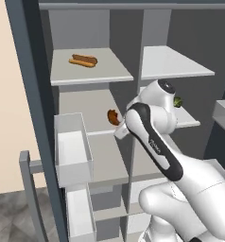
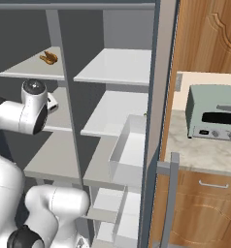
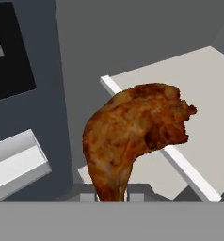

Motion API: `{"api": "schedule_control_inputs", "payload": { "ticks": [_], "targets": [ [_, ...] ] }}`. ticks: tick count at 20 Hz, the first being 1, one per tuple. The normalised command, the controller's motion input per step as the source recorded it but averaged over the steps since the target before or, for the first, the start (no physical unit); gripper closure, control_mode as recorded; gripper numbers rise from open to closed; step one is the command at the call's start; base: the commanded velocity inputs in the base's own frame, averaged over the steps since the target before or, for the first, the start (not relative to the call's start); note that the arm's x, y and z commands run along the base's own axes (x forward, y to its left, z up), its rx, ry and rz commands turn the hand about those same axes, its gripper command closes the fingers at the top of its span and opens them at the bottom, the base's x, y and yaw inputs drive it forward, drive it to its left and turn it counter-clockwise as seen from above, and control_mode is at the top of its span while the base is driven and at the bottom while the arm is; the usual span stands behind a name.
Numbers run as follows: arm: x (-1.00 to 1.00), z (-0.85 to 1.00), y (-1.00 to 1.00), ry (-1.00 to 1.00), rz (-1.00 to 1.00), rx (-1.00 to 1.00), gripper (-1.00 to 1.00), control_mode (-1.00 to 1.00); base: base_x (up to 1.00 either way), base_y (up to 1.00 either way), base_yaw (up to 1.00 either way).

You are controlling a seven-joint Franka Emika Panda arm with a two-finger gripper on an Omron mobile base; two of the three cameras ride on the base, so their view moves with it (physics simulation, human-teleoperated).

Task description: There's a chicken drumstick in the fridge that needs to be moved to the freezer for freezing. Pick up the chicken drumstick from the fridge, place it on any shelf in the freezer, and close the fridge and freezer doors when done.

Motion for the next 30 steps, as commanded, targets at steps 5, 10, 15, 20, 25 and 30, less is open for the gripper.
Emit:
{"api": "schedule_control_inputs", "payload": {
  "ticks": [5, 10, 15, 20, 25, 30],
  "targets": [
    [0.37, -0.38, 0.14, -0.04, 0.0, 0.0, 1.0, -1.0, 0.0, 0.0, 0.0],
    [0.38, -0.44, 0.38, -0.02, 0.0, 0.0, 1.0, -1.0, 0.0, 0.0, 0.0],
    [0.45, -0.2, 0.32, 0.07, 0.0, 0.0, 1.0, -1.0, 0.0, 0.0, 0.0],
    [0.36, 0.0, 0.0, 0.03, 0.0, 0.0, 1.0, -1.0, 0.0, 0.0, 0.0],
    [0.33, -0.11, 0.04, 0.02, 0.0, 0.0, 1.0, -1.0, 0.0, 0.0, 0.0],
    [0.36, -0.28, 0.07, 0.0, 0.0, 0.0, 1.0, -1.0, 0.0, 0.0, 0.0]
  ]
}}
